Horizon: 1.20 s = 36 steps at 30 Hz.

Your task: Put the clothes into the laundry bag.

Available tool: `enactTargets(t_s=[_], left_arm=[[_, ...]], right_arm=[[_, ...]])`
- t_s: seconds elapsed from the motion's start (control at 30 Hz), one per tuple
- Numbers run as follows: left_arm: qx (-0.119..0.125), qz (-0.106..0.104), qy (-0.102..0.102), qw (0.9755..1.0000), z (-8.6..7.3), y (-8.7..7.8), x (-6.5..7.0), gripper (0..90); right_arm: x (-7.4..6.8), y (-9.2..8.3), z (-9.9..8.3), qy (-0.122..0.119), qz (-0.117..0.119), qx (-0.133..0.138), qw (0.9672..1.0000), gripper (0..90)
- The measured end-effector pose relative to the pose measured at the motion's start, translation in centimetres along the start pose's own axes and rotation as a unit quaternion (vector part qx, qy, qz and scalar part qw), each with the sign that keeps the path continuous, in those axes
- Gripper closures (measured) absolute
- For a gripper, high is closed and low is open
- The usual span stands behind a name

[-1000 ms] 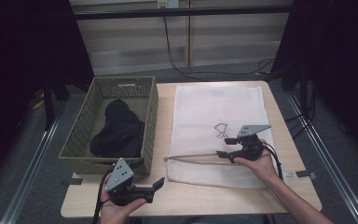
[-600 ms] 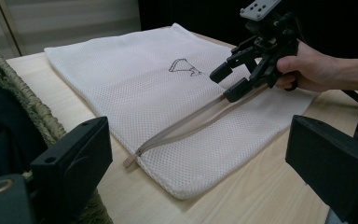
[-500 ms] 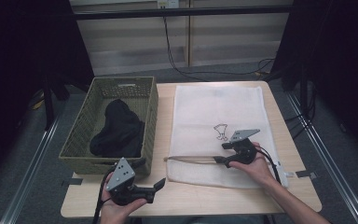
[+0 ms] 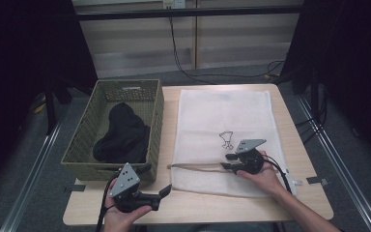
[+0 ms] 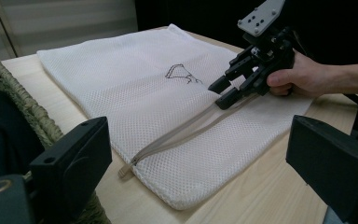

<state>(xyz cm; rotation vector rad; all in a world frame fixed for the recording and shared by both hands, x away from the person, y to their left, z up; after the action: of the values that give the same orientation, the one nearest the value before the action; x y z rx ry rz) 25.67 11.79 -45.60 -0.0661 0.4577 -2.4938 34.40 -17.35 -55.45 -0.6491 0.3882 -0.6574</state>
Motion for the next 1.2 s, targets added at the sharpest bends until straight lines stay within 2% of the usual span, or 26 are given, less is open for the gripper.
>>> enactTargets(t_s=[0.03, 0.07, 0.1, 0.13, 0.23, 0.27, 0.33, 0.67, 0.73, 0.93, 1.2], left_arm=[[0.000, 0.000, 0.000, 1.0000, 0.0, 0.0, 0.0, 6.9], [-0.005, 0.002, 0.001, 1.0000, 0.0, 0.0, -0.1, 6.9], [-0.005, 0.002, 0.001, 1.0000, 0.0, 0.0, -0.1, 6.8], [-0.006, 0.003, 0.001, 1.0000, 0.0, -0.1, -0.1, 6.9], [-0.001, 0.000, 0.000, 1.0000, 0.0, -0.1, -0.1, 6.9], [-0.005, 0.003, 0.002, 1.0000, -0.1, -0.1, -0.1, 6.9], [0.001, 0.005, -0.002, 1.0000, 0.0, -0.1, -0.1, 6.9], [0.000, 0.008, 0.003, 1.0000, 0.0, -0.3, -0.3, 7.0], [-0.004, 0.010, 0.005, 0.9999, 0.0, -0.4, -0.3, 7.1], [0.005, 0.006, -0.002, 1.0000, 0.1, -0.4, -0.3, 7.1], [0.008, 0.005, -0.004, 1.0000, 0.1, -0.3, -0.2, 7.0]], right_arm=[[0.0, 0.0, 0.0, 0.000, 0.000, 0.000, 1.0000, 61.7], [0.0, 0.0, 0.0, 0.000, 0.003, 0.000, 1.0000, 67.6], [0.0, 0.0, 0.0, 0.000, 0.003, 0.000, 1.0000, 67.6], [0.1, -0.1, 0.0, 0.006, 0.004, 0.000, 1.0000, 72.1], [0.3, -0.1, 0.0, 0.011, 0.007, 0.001, 0.9999, 75.7], [0.4, -0.1, 0.1, 0.013, 0.005, -0.001, 0.9999, 81.1], [0.4, -0.2, 0.0, 0.016, 0.013, -0.002, 0.9998, 82.1], [0.6, -0.6, 0.1, 0.021, 0.025, -0.001, 0.9995, 87.0], [0.6, -0.7, 0.2, 0.022, 0.030, 0.003, 0.9993, 87.2], [0.6, -1.5, 0.7, 0.026, 0.034, 0.014, 0.9990, 87.4], [0.7, -2.4, 1.4, 0.045, 0.045, 0.040, 0.9972, 87.5]])
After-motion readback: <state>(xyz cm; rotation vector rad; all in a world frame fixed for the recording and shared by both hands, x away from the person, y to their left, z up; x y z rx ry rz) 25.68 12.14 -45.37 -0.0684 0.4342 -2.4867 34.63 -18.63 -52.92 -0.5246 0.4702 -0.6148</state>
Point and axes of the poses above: each handheld gripper's, and its own axes: y roughly forward along the jaws, z roughly out of its top, x roughly to its right, the point moved 7 cm from there along y, roughly forward along the jaws, and after that the axes turned 8 degrees about y, right-handed, at the moved point
